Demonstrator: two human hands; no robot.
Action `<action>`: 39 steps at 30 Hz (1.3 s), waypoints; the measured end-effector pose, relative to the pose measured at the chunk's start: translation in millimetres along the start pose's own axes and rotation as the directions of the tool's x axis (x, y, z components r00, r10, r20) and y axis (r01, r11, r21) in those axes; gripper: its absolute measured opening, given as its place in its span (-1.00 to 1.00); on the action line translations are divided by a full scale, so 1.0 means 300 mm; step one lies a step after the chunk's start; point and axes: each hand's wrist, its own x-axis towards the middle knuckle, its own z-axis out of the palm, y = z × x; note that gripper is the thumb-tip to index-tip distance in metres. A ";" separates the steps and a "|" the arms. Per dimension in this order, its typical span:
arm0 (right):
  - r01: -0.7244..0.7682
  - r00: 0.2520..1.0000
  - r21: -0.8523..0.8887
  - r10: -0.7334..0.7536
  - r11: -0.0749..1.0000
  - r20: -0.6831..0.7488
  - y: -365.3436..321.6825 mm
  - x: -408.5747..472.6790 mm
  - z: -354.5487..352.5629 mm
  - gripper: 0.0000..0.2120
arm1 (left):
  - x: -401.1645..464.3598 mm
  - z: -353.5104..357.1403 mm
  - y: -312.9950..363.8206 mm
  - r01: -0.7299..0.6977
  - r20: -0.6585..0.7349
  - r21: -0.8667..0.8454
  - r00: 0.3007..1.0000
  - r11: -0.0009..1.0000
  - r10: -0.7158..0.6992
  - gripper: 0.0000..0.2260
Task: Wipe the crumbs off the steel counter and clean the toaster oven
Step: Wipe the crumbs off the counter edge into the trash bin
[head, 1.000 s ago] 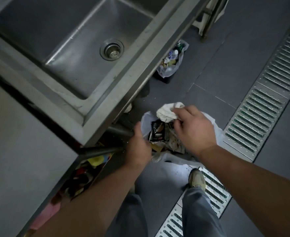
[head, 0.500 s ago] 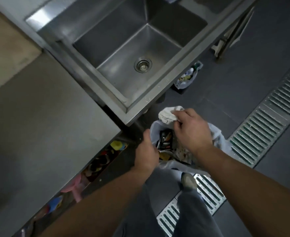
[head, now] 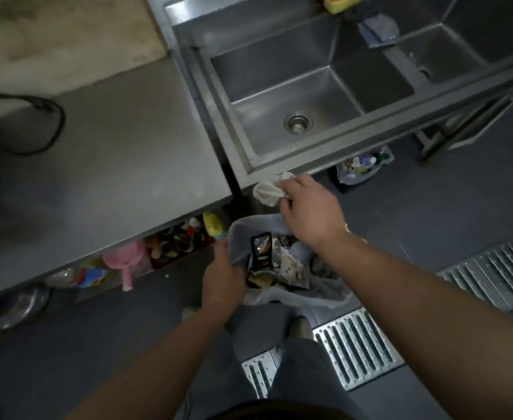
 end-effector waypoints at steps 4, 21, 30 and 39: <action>0.088 0.996 0.003 -0.088 0.996 0.022 -0.185 0.019 0.020 -0.67 | -0.051 -0.121 -0.060 0.024 -0.041 -0.053 0.999 0.998 -0.026 -0.57; 0.384 0.914 0.031 -0.385 0.923 0.128 -1.277 -0.101 0.444 -0.66 | -0.301 -0.859 -0.876 0.048 -0.129 -0.056 0.990 0.997 -0.055 -0.31; 0.484 0.865 0.020 -0.482 0.875 0.140 -1.608 -0.188 0.605 -0.66 | -0.396 -1.003 -1.209 0.213 -0.126 -0.117 0.966 0.970 -0.227 -0.44; 0.503 0.855 0.018 -0.501 0.864 0.135 -1.640 -0.119 0.633 -0.66 | -0.386 -1.057 -1.244 0.258 -0.161 -0.154 0.946 0.954 -0.282 -0.35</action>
